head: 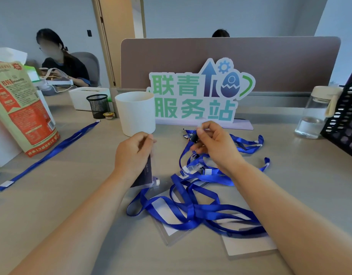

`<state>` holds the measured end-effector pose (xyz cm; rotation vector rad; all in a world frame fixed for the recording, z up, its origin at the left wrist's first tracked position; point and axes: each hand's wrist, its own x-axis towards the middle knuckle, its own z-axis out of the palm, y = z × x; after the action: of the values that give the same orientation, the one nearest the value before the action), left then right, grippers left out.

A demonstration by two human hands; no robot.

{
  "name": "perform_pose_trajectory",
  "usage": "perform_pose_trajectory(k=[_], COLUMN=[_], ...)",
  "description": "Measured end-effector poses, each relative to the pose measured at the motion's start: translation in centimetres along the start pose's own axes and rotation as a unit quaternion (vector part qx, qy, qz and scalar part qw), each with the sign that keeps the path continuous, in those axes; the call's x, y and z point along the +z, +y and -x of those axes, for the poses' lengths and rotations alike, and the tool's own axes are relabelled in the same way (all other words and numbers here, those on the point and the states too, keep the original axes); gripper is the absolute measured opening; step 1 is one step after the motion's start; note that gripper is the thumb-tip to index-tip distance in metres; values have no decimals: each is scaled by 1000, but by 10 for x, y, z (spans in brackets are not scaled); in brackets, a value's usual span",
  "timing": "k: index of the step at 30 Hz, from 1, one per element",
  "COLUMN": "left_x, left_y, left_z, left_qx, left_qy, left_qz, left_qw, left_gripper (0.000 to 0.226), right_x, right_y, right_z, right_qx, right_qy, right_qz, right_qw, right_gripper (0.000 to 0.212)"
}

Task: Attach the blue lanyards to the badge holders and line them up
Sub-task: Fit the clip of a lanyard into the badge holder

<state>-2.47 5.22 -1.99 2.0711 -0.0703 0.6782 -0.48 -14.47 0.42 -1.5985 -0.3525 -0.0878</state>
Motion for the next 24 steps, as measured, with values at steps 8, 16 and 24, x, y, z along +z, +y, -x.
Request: perform_pose_trajectory(k=[8, 16, 24], left_x=[9, 9, -9], left_y=[21, 23, 14], left_z=[9, 8, -12], left_qx=[-26, -51, -144], left_qy=[-257, -291, -155], left_qz=[50, 85, 381], left_qw=[965, 952, 900], left_gripper=[42, 14, 17], right_x=[3, 2, -1], right_y=[-16, -25, -3], right_z=[1, 2, -6], right_qx=[17, 7, 8], right_qy=[-56, -37, 6], right_qz=[-272, -366, -247], right_qw=[961, 930, 969], right_gripper=[19, 22, 20])
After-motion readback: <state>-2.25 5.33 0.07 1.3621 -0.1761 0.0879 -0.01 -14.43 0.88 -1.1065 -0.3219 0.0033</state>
